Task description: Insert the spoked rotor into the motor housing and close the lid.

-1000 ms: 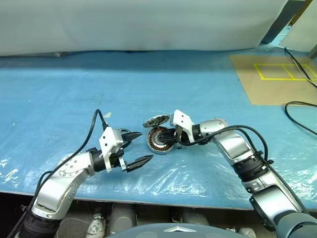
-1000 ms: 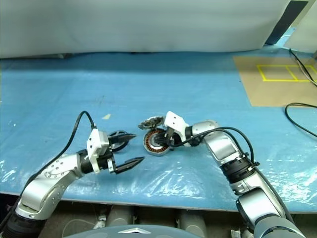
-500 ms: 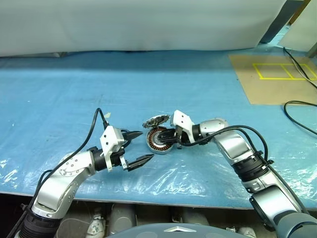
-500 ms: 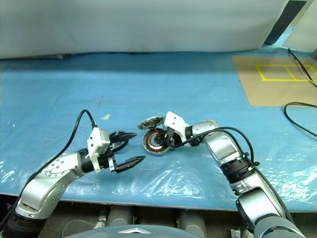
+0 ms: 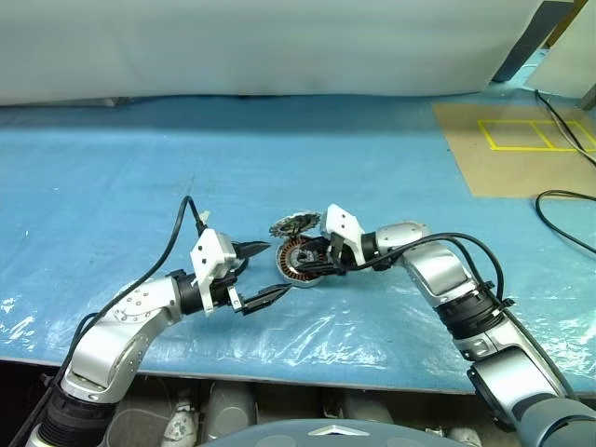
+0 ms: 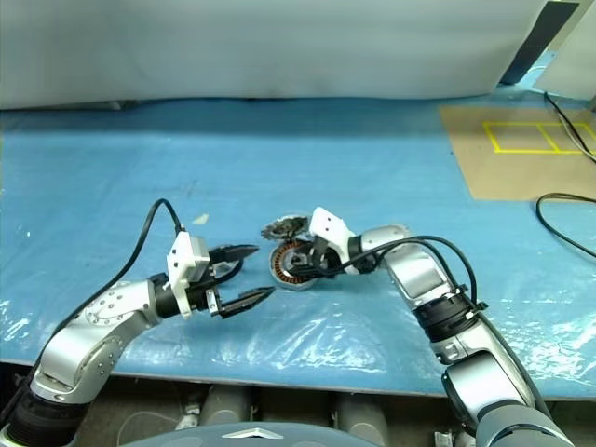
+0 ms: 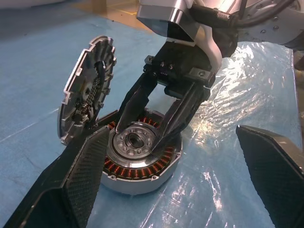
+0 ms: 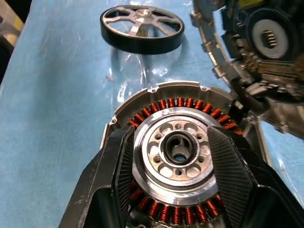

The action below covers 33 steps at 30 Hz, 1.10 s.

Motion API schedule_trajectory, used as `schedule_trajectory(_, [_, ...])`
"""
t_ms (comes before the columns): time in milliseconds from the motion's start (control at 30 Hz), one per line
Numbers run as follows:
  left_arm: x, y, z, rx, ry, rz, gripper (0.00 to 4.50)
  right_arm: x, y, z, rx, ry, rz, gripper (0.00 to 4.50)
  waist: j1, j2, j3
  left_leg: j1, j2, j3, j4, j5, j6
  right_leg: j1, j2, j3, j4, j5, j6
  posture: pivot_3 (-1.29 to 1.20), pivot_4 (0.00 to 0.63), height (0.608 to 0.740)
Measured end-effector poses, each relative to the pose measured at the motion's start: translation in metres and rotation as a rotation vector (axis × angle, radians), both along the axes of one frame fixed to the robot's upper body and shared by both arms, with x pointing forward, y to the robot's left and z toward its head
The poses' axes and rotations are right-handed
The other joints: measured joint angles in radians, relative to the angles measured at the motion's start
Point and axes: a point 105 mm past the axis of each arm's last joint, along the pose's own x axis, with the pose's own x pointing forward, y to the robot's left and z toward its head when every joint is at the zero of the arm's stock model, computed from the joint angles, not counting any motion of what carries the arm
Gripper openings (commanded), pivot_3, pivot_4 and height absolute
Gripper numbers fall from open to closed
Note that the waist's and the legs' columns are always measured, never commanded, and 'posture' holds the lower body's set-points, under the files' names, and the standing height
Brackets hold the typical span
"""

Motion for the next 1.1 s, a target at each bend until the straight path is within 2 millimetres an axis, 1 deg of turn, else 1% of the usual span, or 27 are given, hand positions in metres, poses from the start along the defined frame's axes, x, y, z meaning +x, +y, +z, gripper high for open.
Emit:
schedule_trajectory(133, [0.001, -0.001, 0.002, 0.0, -0.009, -0.004, 4.5, -0.002, 0.003, 0.016, 0.047, 0.002, 0.018, 2.55, -0.001, 0.0, 0.0, -0.002, 0.0, 0.0, 0.0, 0.0, 0.0, -0.003, 0.0, 0.0, 0.0, 0.0, 0.0, 0.0, 0.15, 0.74])
schedule_trajectory(167, [0.001, -0.001, 0.002, 0.0, -0.01, -0.004, 4.5, -0.003, 0.003, 0.018, 0.05, 0.002, 0.02, 2.13, -0.001, 0.0, 0.0, -0.003, 0.0, 0.0, 0.0, 0.0, 0.0, -0.003, 0.0, 0.0, 0.0, 0.0, 0.0, 0.0, 0.15, 0.74])
schedule_trajectory(200, [0.002, -0.001, 0.002, 0.0, -0.01, -0.005, 4.5, -0.003, 0.003, 0.018, 0.05, 0.002, 0.021, 1.91, -0.001, 0.0, 0.0, -0.003, 0.0, 0.0, 0.0, 0.0, 0.0, -0.003, 0.0, 0.0, 0.0, 0.0, 0.0, 0.0, 0.15, 0.74])
schedule_trajectory(233, [0.002, -0.001, 0.002, -0.001, -0.009, -0.004, 4.5, -0.004, 0.003, 0.017, 0.049, 0.004, 0.019, 1.59, -0.001, 0.0, 0.0, -0.004, 0.0, 0.0, 0.0, 0.0, 0.0, -0.004, 0.0, 0.0, 0.0, 0.0, 0.0, 0.0, 0.15, 0.74])
schedule_trajectory(267, [0.002, 0.0, 0.002, -0.002, -0.007, -0.003, 4.5, -0.004, 0.003, 0.016, 0.042, 0.0, 0.019, 1.2, 0.0, 0.0, 0.0, -0.004, 0.0, 0.0, 0.0, 0.0, 0.0, -0.004, 0.0, 0.0, 0.0, 0.0, 0.0, 0.0, 0.15, 0.74])
schedule_trajectory(333, [0.002, 0.0, 0.002, -0.003, -0.006, -0.003, 4.5, -0.006, 0.003, 0.01, 0.019, -0.002, 0.028, 0.61, 0.0, 0.0, 0.0, -0.004, 0.0, 0.0, 0.0, 0.0, 0.0, -0.004, 0.0, 0.0, 0.0, 0.0, 0.0, 0.0, 0.15, 0.74])
schedule_trajectory(367, [0.002, 0.0, 0.001, -0.003, -0.006, -0.003, 4.5, -0.006, 0.003, 0.006, 0.009, 0.0, 0.03, 0.17, 0.0, 0.0, 0.0, -0.004, 0.0, 0.0, 0.0, 0.0, 0.0, -0.004, 0.0, 0.0, 0.0, 0.0, 0.0, 0.0, 0.15, 0.74])
schedule_trajectory(400, [0.001, 0.0, 0.001, -0.002, -0.005, -0.006, 4.5, -0.007, 0.003, 0.003, 0.001, 0.006, 0.029, 0.05, 0.0, 0.0, 0.0, -0.004, 0.0, 0.0, 0.0, 0.0, 0.0, -0.004, 0.0, 0.0, 0.0, 0.0, 0.0, 0.0, 0.15, 0.74])
schedule_trajectory(533, [-0.002, 0.001, -0.003, 0.0, 0.015, -0.009, 4.5, -0.007, 0.002, -0.004, -0.015, 0.02, 0.023, 0.05, -0.001, 0.0, 0.0, -0.004, 0.0, 0.0, 0.0, 0.0, 0.0, -0.004, 0.0, 0.0, 0.0, 0.0, 0.0, 0.0, 0.15, 0.74])
schedule_trajectory(867, [-0.005, 0.001, -0.004, -0.004, 0.029, -0.002, 4.5, -0.007, 0.008, -0.004, 0.006, 0.035, 0.012, 0.05, -0.001, 0.0, 0.0, -0.004, 0.0, 0.0, 0.0, 0.0, 0.0, -0.004, 0.0, 0.0, 0.0, 0.0, 0.0, 0.0, 0.15, 0.74])
schedule_trajectory(1000, [-0.005, 0.0, -0.004, -0.005, 0.028, -0.009, 4.5, -0.004, 0.013, -0.007, 0.024, 0.049, -0.019, 0.05, -0.001, 0.0, 0.0, -0.004, 0.0, 0.0, 0.0, 0.0, 0.0, -0.004, 0.0, 0.0, 0.0, 0.0, 0.0, 0.0, 0.15, 0.74])
schedule_trajectory(1100, [-0.005, 0.001, -0.005, -0.006, 0.026, -0.012, 4.5, 0.001, 0.01, -0.012, 0.018, 0.057, -0.054, 0.05, -0.001, 0.0, 0.0, -0.004, 0.0, 0.0, 0.0, 0.0, 0.0, -0.004, 0.0, 0.0, 0.0, 0.0, 0.0, 0.0, 0.15, 0.74])
